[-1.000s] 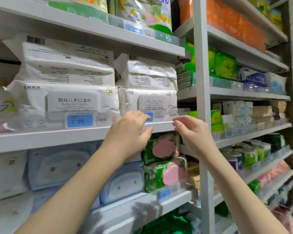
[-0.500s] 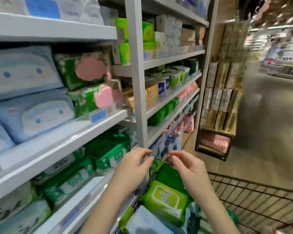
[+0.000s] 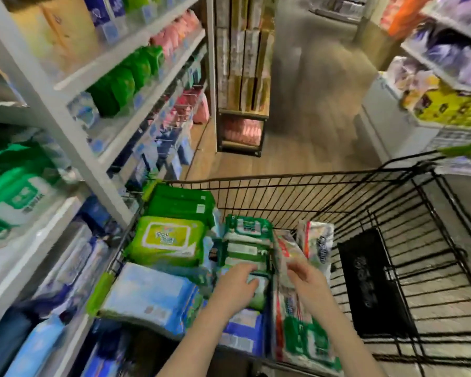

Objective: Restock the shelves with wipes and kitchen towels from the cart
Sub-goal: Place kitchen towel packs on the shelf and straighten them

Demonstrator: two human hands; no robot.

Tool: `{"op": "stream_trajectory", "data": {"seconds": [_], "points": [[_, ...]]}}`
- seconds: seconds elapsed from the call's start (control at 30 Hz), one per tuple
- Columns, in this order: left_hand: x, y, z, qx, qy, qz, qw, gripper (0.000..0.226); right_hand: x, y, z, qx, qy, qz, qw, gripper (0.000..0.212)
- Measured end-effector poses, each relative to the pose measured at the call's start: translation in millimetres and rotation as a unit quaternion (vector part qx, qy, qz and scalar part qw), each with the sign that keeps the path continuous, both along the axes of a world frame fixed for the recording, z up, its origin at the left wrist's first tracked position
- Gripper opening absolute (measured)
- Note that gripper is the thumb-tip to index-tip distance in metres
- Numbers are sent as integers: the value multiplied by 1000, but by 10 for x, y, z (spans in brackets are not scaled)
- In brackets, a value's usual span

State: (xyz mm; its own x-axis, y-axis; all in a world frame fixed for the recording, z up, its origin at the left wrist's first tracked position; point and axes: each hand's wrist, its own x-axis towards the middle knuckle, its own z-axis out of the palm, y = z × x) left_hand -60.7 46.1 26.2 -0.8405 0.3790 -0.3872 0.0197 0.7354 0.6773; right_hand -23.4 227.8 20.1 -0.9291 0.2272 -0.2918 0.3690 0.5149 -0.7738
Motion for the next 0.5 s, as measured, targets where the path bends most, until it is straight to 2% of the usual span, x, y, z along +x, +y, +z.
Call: {"op": "stream_trajectory", "data": {"seconds": [0.23,0.4,0.5], "points": [[-211,667,-732,-61,-80,-32,994,51,-200,646,-641,61,-154,-31,986,37],[-397,914,-1276,-100,-94,-20,990,59,-517,694,-979,96,-214,-19,972,78],[-456,963,-1527,-105,-90,4,990,54,-683,629,-1169,65,-209,-41,975,96]]}}
